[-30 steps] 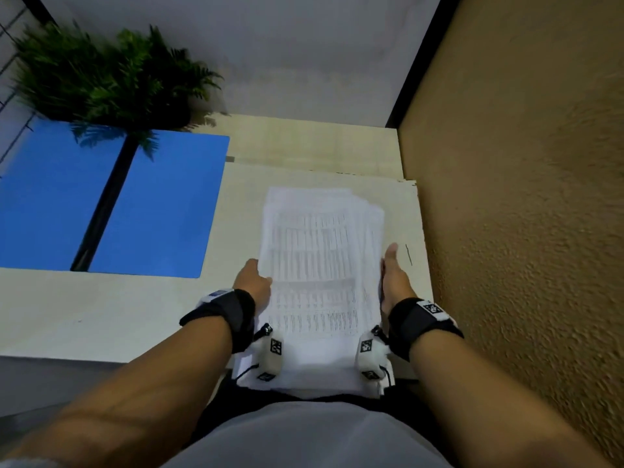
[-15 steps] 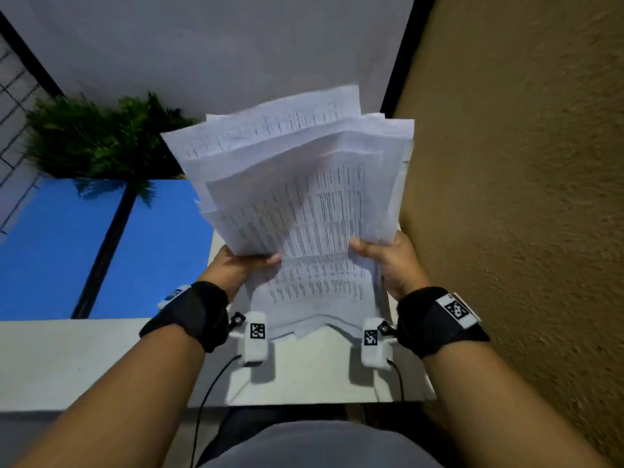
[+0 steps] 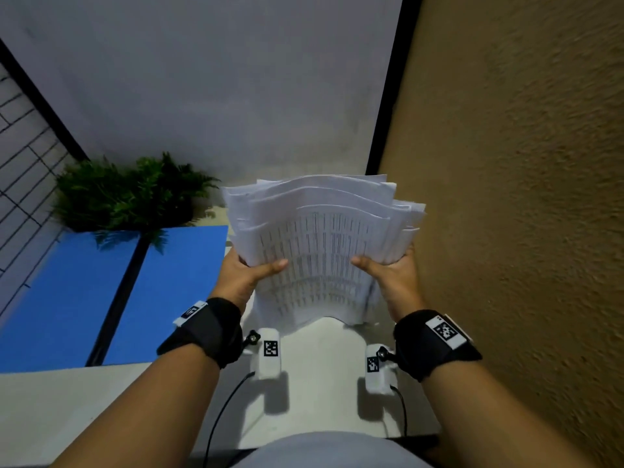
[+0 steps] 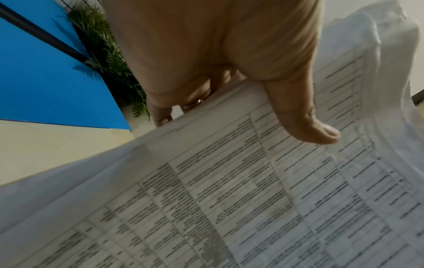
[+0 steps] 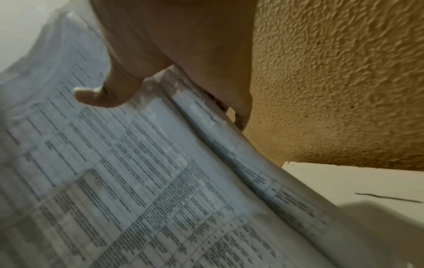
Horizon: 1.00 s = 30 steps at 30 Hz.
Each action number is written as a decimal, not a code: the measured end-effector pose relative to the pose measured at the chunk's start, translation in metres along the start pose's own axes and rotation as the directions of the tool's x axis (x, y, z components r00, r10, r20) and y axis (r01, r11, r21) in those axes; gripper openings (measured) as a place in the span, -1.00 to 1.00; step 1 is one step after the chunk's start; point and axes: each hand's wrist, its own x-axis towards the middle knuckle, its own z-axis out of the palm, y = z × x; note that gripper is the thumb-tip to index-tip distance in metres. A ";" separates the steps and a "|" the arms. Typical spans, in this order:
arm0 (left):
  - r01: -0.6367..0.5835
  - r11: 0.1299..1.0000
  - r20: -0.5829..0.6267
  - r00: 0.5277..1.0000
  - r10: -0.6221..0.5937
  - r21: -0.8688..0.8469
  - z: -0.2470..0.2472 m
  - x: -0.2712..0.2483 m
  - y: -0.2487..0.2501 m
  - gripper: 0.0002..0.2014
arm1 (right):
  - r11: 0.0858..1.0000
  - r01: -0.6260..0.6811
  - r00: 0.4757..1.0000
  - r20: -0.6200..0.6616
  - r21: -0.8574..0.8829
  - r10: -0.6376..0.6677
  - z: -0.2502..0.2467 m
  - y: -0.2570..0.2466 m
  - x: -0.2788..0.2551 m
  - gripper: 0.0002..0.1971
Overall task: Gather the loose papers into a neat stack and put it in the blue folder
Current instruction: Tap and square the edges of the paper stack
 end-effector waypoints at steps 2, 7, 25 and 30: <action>0.019 1.000 0.061 0.998 -0.020 0.014 0.005 -0.002 0.000 -0.29 | 1.000 -0.022 0.999 0.035 0.017 0.022 0.004 0.002 -0.003 -0.25; 0.016 1.000 0.036 0.999 -0.016 0.001 0.003 0.000 -0.002 -0.16 | 0.999 -0.025 1.000 -0.015 0.034 0.026 0.002 0.000 -0.008 -0.07; -0.109 0.992 -0.002 0.994 0.109 -0.062 0.016 -0.007 0.021 0.04 | 0.977 0.209 0.974 -0.077 -0.048 -0.212 0.020 -0.028 -0.010 -0.10; -0.164 0.984 -0.085 0.984 0.158 -0.071 0.018 -0.011 0.032 -0.13 | 0.843 0.431 0.878 -0.066 -0.323 -0.474 0.019 -0.043 -0.005 -0.34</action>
